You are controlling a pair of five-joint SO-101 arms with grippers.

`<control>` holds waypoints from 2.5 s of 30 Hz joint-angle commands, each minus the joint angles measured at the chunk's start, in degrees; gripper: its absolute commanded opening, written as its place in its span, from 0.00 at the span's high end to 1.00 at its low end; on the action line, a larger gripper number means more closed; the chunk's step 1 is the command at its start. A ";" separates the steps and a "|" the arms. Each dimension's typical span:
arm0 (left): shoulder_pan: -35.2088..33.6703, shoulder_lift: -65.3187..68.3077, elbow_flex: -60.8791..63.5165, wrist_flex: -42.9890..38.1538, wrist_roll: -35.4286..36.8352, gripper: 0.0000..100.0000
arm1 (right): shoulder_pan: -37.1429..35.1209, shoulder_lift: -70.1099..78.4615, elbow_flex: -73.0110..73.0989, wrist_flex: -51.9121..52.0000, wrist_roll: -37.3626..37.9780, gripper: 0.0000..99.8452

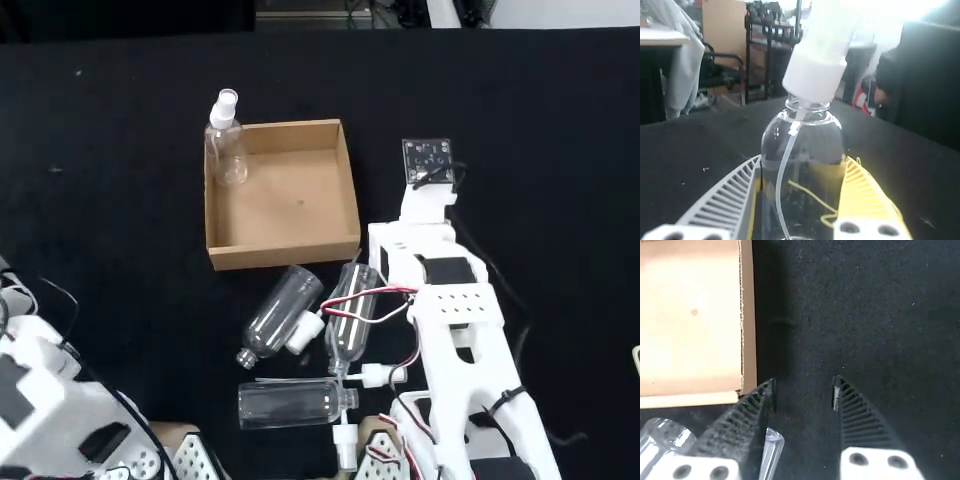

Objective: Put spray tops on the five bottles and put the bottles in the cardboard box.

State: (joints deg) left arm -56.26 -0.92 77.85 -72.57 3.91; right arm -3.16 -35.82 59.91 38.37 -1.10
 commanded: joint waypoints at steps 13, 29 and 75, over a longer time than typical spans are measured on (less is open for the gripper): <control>-2.77 27.08 -10.86 -19.87 0.00 0.97 | -0.53 -1.10 -0.13 -1.41 0.18 0.84; -3.12 28.75 -11.38 -19.87 0.09 0.97 | -0.44 -1.10 -0.13 -1.41 0.26 0.84; 0.13 28.66 -13.76 -22.95 0.09 0.97 | -0.44 -1.10 -0.13 -1.41 0.53 0.84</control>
State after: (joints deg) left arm -57.93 28.35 64.57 -95.25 3.91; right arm -3.16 -35.82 59.91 38.37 -1.10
